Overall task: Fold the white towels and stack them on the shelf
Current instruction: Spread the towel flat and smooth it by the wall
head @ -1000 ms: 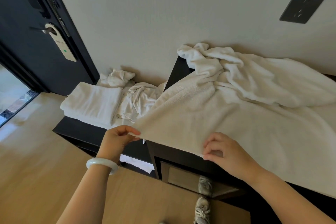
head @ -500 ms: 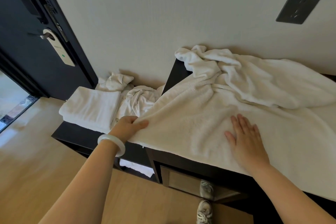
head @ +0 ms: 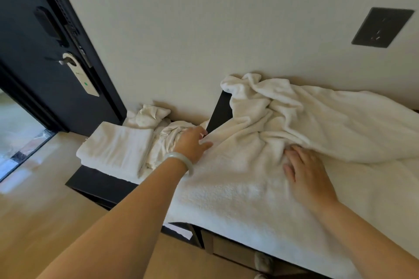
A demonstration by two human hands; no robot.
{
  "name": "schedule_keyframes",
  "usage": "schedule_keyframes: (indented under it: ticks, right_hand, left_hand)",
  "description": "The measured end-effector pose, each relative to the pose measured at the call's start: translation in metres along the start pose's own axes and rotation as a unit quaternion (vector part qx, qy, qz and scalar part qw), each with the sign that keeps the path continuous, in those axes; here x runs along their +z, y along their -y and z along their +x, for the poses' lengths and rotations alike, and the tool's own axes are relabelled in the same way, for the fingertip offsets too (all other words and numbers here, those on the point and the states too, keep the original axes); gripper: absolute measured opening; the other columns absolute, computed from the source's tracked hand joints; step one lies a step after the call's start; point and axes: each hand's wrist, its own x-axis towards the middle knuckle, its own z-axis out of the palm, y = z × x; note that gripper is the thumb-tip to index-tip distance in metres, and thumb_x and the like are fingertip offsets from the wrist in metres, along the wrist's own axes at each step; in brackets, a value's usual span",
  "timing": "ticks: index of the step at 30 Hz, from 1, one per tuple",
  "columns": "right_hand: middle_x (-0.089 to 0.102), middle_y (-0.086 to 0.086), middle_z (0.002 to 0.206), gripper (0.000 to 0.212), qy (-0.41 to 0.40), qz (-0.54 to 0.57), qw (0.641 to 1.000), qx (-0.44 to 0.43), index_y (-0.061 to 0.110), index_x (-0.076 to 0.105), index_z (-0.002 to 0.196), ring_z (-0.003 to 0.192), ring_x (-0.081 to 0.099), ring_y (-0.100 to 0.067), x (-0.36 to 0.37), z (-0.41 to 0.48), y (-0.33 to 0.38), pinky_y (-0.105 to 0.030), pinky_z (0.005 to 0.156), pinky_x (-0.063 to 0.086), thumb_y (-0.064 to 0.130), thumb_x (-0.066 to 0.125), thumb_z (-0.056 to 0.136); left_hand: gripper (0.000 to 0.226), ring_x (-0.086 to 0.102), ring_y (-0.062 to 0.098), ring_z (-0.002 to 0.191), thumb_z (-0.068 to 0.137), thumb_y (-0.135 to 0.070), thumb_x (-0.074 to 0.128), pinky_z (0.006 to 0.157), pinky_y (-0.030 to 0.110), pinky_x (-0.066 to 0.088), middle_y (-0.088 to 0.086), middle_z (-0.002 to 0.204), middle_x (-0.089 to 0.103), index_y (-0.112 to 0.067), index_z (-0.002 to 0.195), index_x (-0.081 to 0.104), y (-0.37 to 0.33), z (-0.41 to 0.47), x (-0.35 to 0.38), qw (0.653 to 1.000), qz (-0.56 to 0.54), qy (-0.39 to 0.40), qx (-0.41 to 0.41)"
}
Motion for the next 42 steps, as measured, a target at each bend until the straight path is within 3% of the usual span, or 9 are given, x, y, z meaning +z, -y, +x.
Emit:
schedule_keyframes:
  ticks: [4, 10, 15, 20, 27, 31, 34, 38, 42]
  right_hand:
    - [0.039, -0.007, 0.156, 0.055, 0.022, 0.022, 0.999, 0.018, 0.011, 0.044, 0.148, 0.146, 0.031, -0.02, 0.012, -0.002, -0.006, -0.035, 0.123, 0.015, 0.04, 0.037, 0.102]
    - [0.026, 0.0, 0.162, 0.074, 0.047, -0.013, 0.998, 0.029, 0.018, 0.029, 0.156, 0.151, 0.019, -0.018, 0.018, 0.001, -0.011, -0.035, 0.125, 0.003, 0.06, 0.009, 0.099]
    - [0.001, 0.009, 0.166, 0.081, 0.087, -0.041, 0.995, 0.037, 0.028, 0.006, 0.159, 0.152, -0.005, -0.01, 0.017, 0.002, -0.009, -0.038, 0.124, -0.008, 0.067, -0.005, 0.089]
    - [-0.024, 0.011, 0.162, 0.083, 0.125, -0.071, 0.988, 0.046, 0.034, -0.023, 0.153, 0.149, -0.024, -0.009, 0.018, 0.005, -0.01, -0.042, 0.121, -0.016, 0.074, -0.015, 0.082]
    - [-0.024, 0.011, 0.163, 0.082, 0.121, -0.068, 0.989, 0.051, 0.035, -0.025, 0.153, 0.148, -0.025, -0.008, 0.022, 0.006, -0.014, -0.044, 0.121, -0.016, 0.078, -0.013, 0.083]
    - [-0.023, 0.01, 0.163, 0.084, 0.116, -0.075, 0.988, 0.064, 0.033, -0.021, 0.154, 0.149, -0.024, -0.011, 0.025, 0.008, -0.008, -0.047, 0.121, -0.014, 0.077, -0.014, 0.083]
    - [-0.023, 0.01, 0.163, 0.081, 0.118, -0.076, 0.987, 0.076, 0.031, -0.019, 0.156, 0.149, -0.025, -0.013, 0.023, 0.007, -0.007, -0.048, 0.121, -0.015, 0.073, -0.002, 0.089]
    - [-0.016, 0.016, 0.156, 0.067, 0.112, 0.019, 0.993, 0.024, 0.027, -0.001, 0.158, 0.149, -0.019, -0.007, 0.01, 0.006, -0.01, -0.038, 0.121, -0.016, 0.055, 0.026, 0.103]
    - [-0.003, 0.006, 0.164, 0.064, 0.076, -0.022, 0.994, 0.072, 0.023, 0.008, 0.159, 0.153, -0.003, -0.013, -0.011, -0.047, -0.07, -0.036, 0.122, -0.012, 0.054, 0.007, 0.103]
  left_hand:
    - [0.017, 0.048, 0.019, 0.09, 0.094, -0.037, 0.058, 0.073, 0.022, 0.029, -0.003, 0.093, 0.049, -0.02, 0.096, 0.056, -0.003, 0.026, 0.017, 0.991, 0.126, 0.011, 0.041]
    - [0.013, 0.061, 0.036, 0.093, 0.096, -0.022, 0.055, 0.08, 0.036, 0.048, 0.007, 0.083, 0.059, -0.009, 0.098, 0.059, 0.057, 0.049, -0.02, 0.977, -0.081, -0.095, -0.173]
    - [0.028, 0.07, 0.029, 0.076, 0.091, -0.053, 0.056, 0.052, 0.031, 0.056, 0.013, 0.098, 0.07, -0.027, 0.1, 0.061, 0.052, 0.032, -0.015, 0.924, -0.281, 0.053, -0.255]
    - [0.06, 0.057, 0.033, 0.115, 0.096, -0.06, 0.043, 0.097, 0.04, 0.045, 0.015, 0.127, 0.06, -0.012, 0.128, 0.059, 0.064, 0.029, -0.006, 0.97, -0.092, 0.095, -0.204]
    - [0.063, 0.044, 0.034, 0.128, 0.102, -0.055, 0.024, 0.103, 0.041, 0.035, 0.017, 0.144, 0.044, -0.012, 0.145, 0.04, 0.053, 0.026, 0.005, 0.958, -0.086, -0.004, -0.273]
    - [0.058, 0.044, 0.033, 0.124, 0.1, -0.048, 0.031, 0.104, 0.043, 0.035, 0.015, 0.134, 0.047, -0.006, 0.136, 0.046, -0.002, -0.015, 0.034, 0.976, 0.126, -0.168, -0.051]
    - [0.063, 0.036, 0.029, 0.137, 0.099, -0.053, 0.021, 0.115, 0.043, 0.024, 0.011, 0.147, 0.042, -0.013, 0.142, 0.043, -0.066, -0.049, 0.09, 0.976, 0.161, -0.066, 0.13]
    - [0.071, -0.025, 0.022, 0.147, 0.094, -0.064, 0.0, 0.119, 0.05, -0.012, 0.003, 0.16, -0.026, -0.029, 0.154, -0.016, -0.08, -0.057, 0.134, 0.955, 0.254, 0.053, 0.141]
    - [0.078, -0.036, 0.021, 0.142, 0.083, -0.072, -0.01, 0.12, 0.047, -0.013, 0.002, 0.153, -0.042, -0.031, 0.143, -0.038, -0.043, -0.048, 0.122, 0.956, 0.262, 0.012, 0.134]
